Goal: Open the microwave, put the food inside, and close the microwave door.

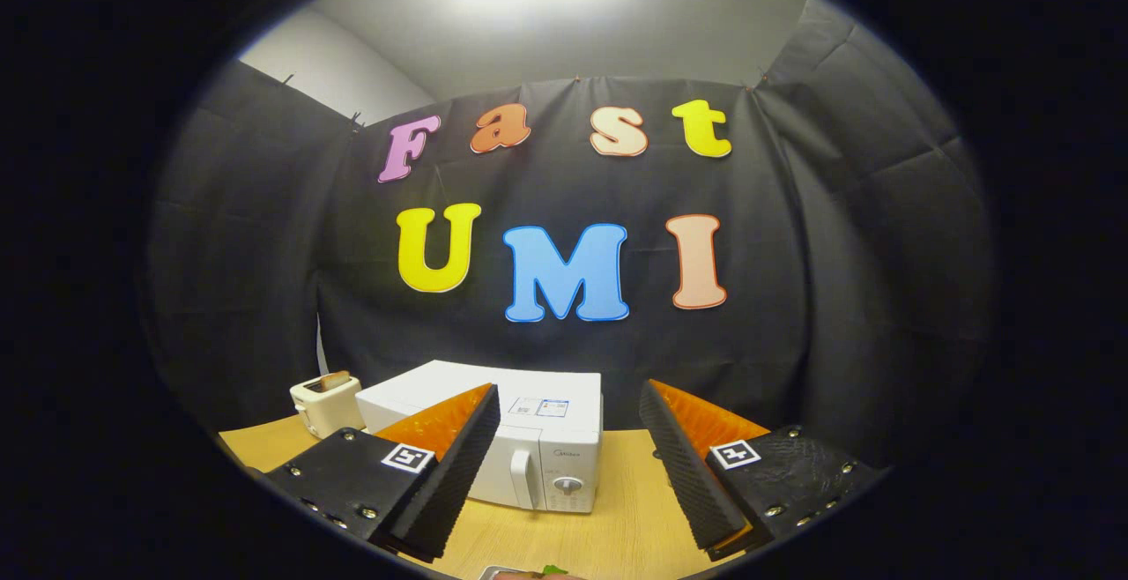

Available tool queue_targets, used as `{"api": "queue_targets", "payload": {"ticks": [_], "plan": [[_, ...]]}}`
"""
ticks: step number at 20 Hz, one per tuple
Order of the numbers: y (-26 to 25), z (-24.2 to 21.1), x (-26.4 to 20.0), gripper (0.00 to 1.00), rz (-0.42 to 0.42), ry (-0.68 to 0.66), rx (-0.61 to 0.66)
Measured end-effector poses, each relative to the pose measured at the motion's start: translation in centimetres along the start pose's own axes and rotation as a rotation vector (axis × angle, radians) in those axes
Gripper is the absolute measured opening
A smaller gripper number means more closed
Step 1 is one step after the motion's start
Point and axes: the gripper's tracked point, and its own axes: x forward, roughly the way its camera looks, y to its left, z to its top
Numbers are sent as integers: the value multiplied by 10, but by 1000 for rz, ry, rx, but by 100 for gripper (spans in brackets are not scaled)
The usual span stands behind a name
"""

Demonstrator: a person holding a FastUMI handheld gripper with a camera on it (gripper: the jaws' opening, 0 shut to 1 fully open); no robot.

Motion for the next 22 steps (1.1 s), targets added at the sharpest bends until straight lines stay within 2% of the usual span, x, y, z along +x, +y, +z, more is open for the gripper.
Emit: {"api": "queue_targets", "payload": {"ticks": [6, 13, 22], "plan": [[11, -20, 19, 98, -17, -15, 27], [46, -76, 47, 98, 8, 9, 52], [71, -149, 98, 98, -28, 49, 5]]}}
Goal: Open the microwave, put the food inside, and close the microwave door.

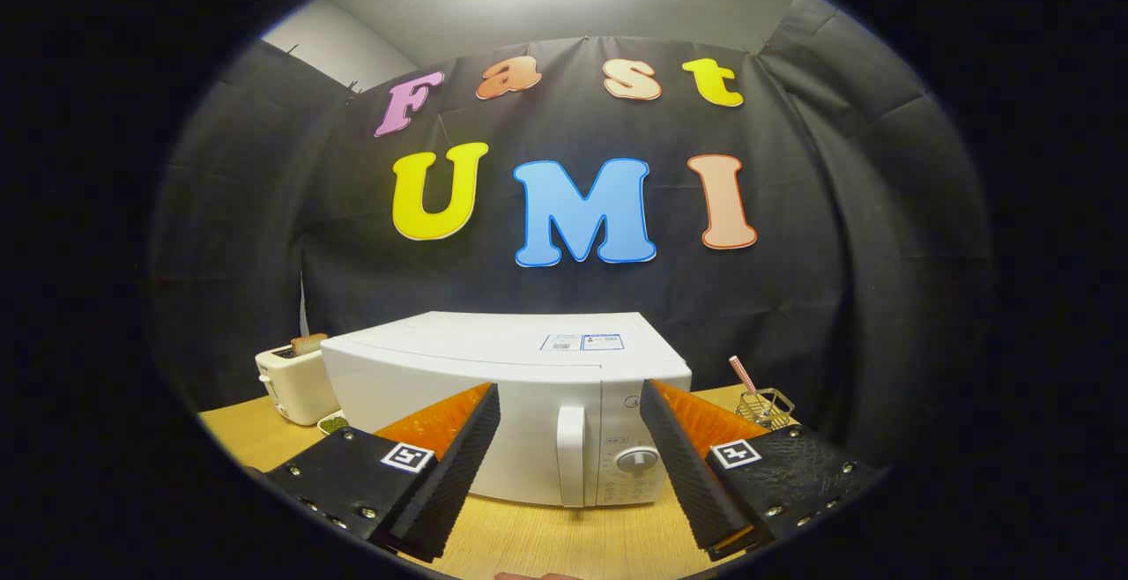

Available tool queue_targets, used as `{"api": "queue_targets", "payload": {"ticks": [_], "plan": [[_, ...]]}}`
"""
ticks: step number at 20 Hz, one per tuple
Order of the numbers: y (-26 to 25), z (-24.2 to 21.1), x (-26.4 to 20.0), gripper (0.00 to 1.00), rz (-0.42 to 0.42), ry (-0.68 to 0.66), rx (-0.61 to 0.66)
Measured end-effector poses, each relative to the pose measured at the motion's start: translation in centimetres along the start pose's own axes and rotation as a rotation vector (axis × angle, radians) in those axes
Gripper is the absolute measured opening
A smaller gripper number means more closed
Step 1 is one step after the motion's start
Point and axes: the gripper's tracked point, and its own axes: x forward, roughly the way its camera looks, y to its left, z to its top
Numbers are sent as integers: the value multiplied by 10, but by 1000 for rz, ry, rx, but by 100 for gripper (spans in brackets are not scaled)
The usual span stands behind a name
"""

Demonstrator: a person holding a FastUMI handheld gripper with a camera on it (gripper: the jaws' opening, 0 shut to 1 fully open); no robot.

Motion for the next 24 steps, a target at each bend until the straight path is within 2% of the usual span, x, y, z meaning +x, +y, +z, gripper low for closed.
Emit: {"api": "queue_targets", "payload": {"ticks": [9, 12, 13, 14, 17, 20, 22, 24], "plan": [[6, -52, 37, 97, -35, 104, 25], [0, -56, 44, 88, -64, 93, 9], [3, -57, 45, 88, -59, 93, 5], [3, -60, 48, 79, -59, 105, 0], [1, -73, 56, 79, -64, 143, 18], [2, -83, 63, 66, -68, 176, 51], [-1, -84, 62, 56, -85, 163, 19], [-2, -81, 61, 30, -96, 154, -14]]}}
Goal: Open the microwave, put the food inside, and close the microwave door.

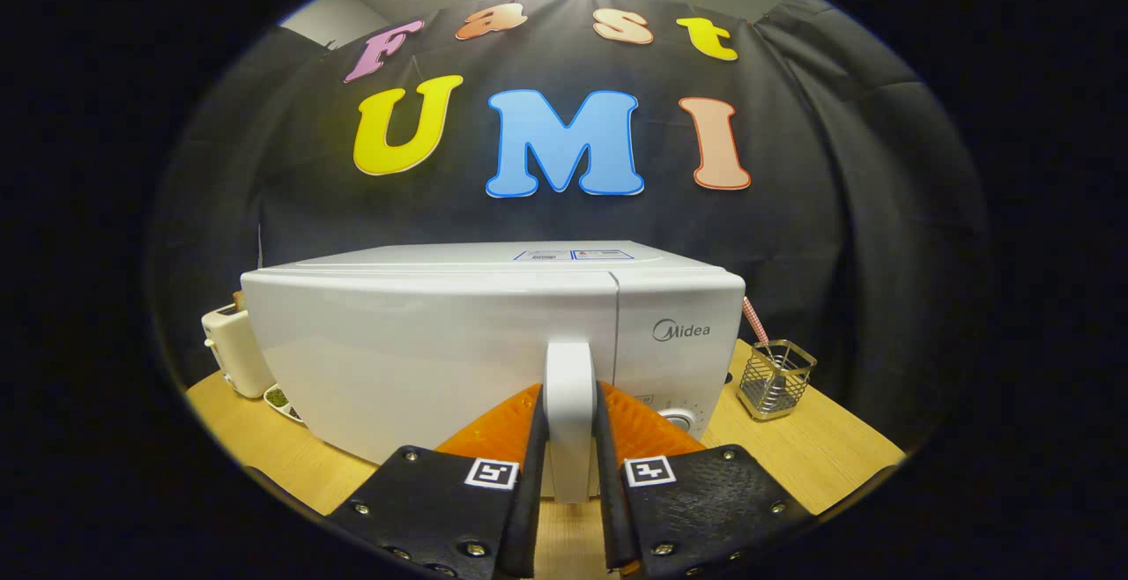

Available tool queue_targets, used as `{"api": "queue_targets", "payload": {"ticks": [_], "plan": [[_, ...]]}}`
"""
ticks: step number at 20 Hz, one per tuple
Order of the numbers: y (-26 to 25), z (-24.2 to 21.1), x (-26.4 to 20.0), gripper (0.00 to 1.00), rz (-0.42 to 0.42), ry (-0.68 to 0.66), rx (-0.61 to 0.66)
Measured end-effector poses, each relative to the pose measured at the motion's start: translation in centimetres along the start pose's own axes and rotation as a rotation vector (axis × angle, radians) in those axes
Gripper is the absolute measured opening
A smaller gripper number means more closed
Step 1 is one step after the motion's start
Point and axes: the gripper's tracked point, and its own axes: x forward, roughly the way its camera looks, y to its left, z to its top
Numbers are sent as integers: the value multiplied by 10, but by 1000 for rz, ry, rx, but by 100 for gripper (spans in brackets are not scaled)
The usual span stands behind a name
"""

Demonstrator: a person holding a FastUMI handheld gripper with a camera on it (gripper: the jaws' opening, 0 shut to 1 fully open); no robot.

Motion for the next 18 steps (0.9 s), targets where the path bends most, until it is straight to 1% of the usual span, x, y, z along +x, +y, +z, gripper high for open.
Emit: {"api": "queue_targets", "payload": {"ticks": [1, 3, 4, 5, 6, 12, 15, 18], "plan": [[-2, 0, 1, 30, -1, 5, 7], [-1, -2, 2, 18, 7, 26, 44], [-1, -2, 1, 15, 9, 32, 51], [0, -2, -2, 15, 9, 35, 56], [0, 0, -2, 10, 11, 28, 60], [0, -5, -10, 10, -3, 62, 93], [6, -8, -41, 10, -14, 28, 27], [14, -12, -68, 10, -3, 23, 42]]}}
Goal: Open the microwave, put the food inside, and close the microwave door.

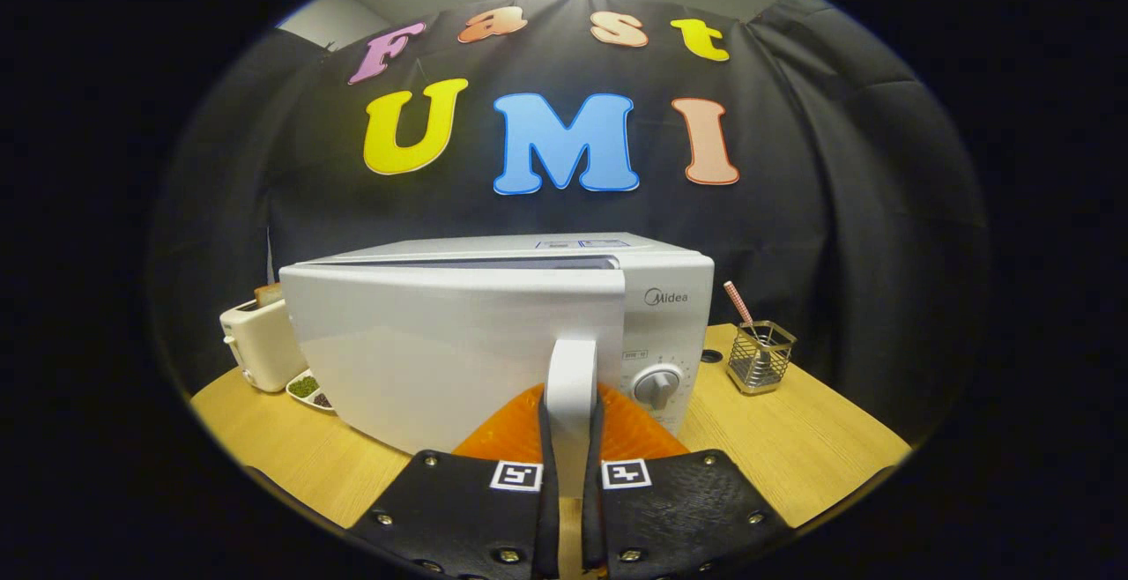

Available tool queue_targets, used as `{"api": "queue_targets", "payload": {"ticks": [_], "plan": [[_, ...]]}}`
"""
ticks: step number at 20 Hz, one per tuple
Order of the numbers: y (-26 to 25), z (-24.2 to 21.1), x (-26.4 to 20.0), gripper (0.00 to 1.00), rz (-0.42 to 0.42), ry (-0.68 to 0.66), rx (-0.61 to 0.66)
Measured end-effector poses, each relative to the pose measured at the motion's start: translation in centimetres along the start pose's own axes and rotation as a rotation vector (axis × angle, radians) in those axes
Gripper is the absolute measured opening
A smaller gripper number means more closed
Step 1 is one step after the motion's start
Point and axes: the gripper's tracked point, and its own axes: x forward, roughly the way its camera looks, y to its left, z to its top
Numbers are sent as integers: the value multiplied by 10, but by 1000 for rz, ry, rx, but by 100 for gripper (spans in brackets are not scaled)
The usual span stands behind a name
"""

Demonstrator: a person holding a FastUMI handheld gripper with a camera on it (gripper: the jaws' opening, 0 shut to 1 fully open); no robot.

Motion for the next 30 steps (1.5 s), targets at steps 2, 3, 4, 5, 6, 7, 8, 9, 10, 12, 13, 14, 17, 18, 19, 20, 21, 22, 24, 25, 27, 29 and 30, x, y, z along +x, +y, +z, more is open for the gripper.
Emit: {"api": "queue_targets", "payload": {"ticks": [2, 3, 4, 5, 6, 7, 8, 9, 10, 12, 13, 14, 17, 18, 19, 20, 21, 22, 24, 25, 27, 29, 30], "plan": [[8, -4, -19, 10, 17, -3, 7], [13, -6, -29, 10, 32, -6, 13], [19, -7, -39, 12, 50, -8, 20], [24, -10, -48, 18, 72, -6, 21], [28, -11, -57, 21, 93, -9, 22], [33, -13, -65, 23, 115, -11, 21], [39, -14, -73, 23, 135, -14, 16], [44, -16, -80, 23, 153, -14, 9], [48, -17, -87, 23, 170, -12, 10], [58, -20, -101, 23, 204, -5, 14], [63, -22, -108, 23, 221, 0, 19], [68, -22, -115, 23, 238, -2, 22], [82, -25, -137, 23, 275, -4, 45], [86, -25, -144, 23, 283, -7, 47], [92, -27, -151, 23, 296, -10, 48], [97, -28, -156, 23, 311, -9, 50], [103, -30, -163, 23, 327, -6, 51], [109, -32, -169, 23, 344, 2, 58], [124, -34, -180, 23, 375, 7, 61], [131, -35, -185, 23, 387, 10, 60], [147, -39, -195, 23, 414, 21, 61], [164, -42, -203, 23, 445, 29, 73], [172, -43, -207, 24, 458, 35, 83]]}}
